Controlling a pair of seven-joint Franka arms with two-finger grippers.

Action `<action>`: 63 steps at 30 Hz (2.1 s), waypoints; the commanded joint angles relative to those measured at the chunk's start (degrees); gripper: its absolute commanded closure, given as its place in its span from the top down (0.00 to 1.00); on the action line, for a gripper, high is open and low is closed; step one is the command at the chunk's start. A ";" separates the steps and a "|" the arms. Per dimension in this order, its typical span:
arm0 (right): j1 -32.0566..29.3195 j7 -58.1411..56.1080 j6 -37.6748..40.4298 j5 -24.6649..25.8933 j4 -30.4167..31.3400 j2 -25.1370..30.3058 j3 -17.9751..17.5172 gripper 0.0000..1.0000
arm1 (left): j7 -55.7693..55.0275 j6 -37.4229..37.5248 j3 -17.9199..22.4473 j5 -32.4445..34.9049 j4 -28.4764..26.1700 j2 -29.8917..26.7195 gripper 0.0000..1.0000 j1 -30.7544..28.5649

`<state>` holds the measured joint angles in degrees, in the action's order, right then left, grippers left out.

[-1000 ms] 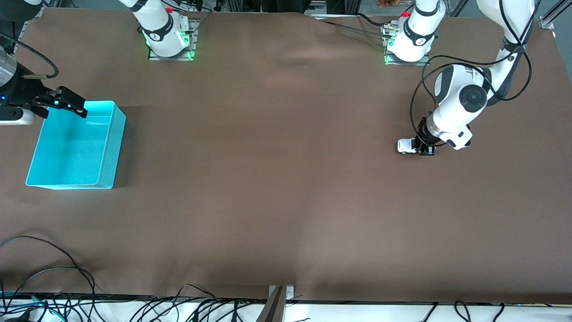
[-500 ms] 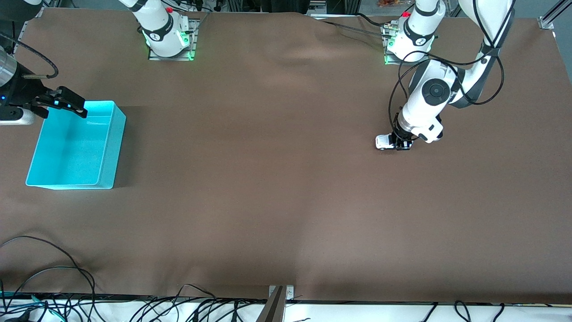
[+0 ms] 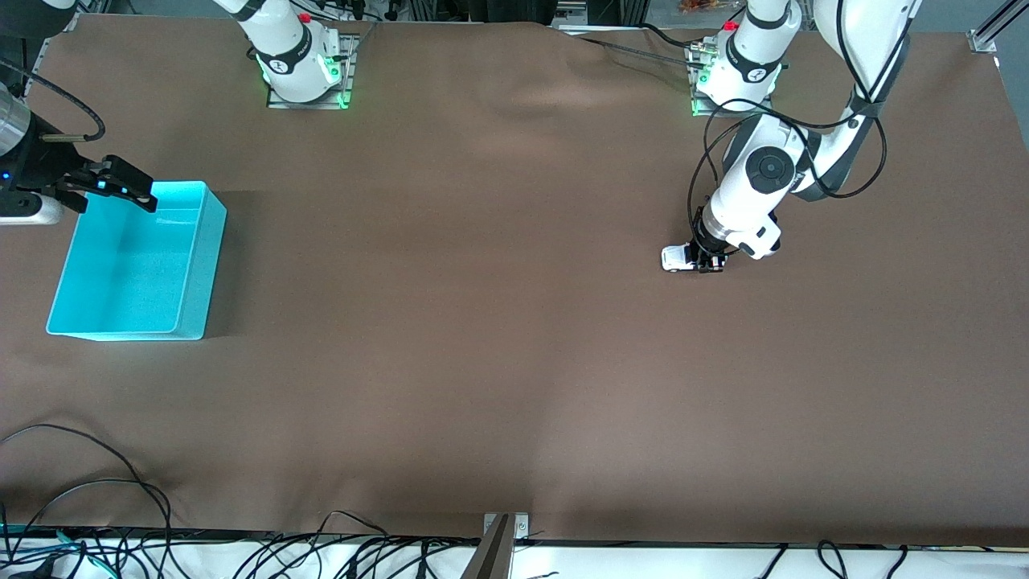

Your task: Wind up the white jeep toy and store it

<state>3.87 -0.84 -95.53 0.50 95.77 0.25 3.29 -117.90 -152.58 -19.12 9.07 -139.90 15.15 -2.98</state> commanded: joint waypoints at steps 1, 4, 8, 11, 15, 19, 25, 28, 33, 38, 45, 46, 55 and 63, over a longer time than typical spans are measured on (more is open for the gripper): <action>-0.09 0.23 0.34 -0.68 -1.11 -0.33 -0.04 1.00 | -1.55 -1.23 -0.22 2.18 0.16 0.85 0.13 -0.45; -0.09 0.23 0.43 -0.68 -1.11 -0.33 -0.04 1.00 | -1.11 -1.23 -0.22 2.18 0.07 0.94 0.13 -0.71; -0.09 0.23 0.34 -0.68 -1.11 -0.33 -0.04 1.00 | -0.84 -1.23 -0.04 2.27 0.07 1.20 0.13 -1.15; -0.09 0.23 0.43 -0.68 -1.11 -0.33 -0.04 1.00 | -0.67 -1.23 0.13 3.58 -0.02 1.29 0.13 -1.33; -0.09 0.23 0.34 -0.68 -1.11 -0.42 -0.04 1.00 | -0.67 -1.23 0.22 6.57 -0.11 1.81 0.13 -3.52; -0.09 0.31 0.43 -0.68 -1.11 -0.33 -0.04 1.00 | -0.67 -1.23 0.31 8.69 -0.11 2.25 0.13 -5.20; -0.09 0.23 0.43 -0.77 -1.11 -0.33 -0.04 1.00 | -0.58 -1.23 0.22 11.49 -0.11 2.25 0.13 -7.74; -0.09 0.32 0.43 -0.77 -1.11 -0.33 -0.04 1.00 | -0.58 -1.23 0.13 13.78 -0.11 2.69 0.13 -9.50; -0.09 0.32 0.43 -0.77 -1.11 -0.33 -0.04 1.00 | -0.49 -1.23 0.13 17.91 -0.11 3.31 0.13 -12.40; -0.09 0.32 0.43 -0.77 -1.11 -0.33 -0.04 1.00 | -0.41 -1.23 0.13 22.13 -0.02 3.66 0.13 -15.04; -0.09 0.23 0.52 -0.77 -1.11 -0.33 -0.04 1.00 | -0.41 -1.31 0.04 27.75 0.16 4.54 0.15 -19.61; -0.09 0.23 0.60 -0.77 -1.11 -0.33 -0.04 1.00 | -0.41 -1.23 0.04 28.46 0.16 4.63 0.16 -19.96; -0.09 0.32 0.52 -0.77 -1.11 -0.33 -0.04 1.00 | -0.41 -1.31 0.04 32.15 0.51 4.63 0.32 -23.39; -0.09 0.32 0.60 -0.77 -1.11 -0.33 -0.04 1.00 | 1.87 -1.31 0.04 32.15 1.39 4.63 0.75 -24.88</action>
<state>3.87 -0.81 -95.52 0.50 95.77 0.24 3.29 -117.43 -152.41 -19.10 38.50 -140.38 15.38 -26.21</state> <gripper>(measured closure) 0.000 0.485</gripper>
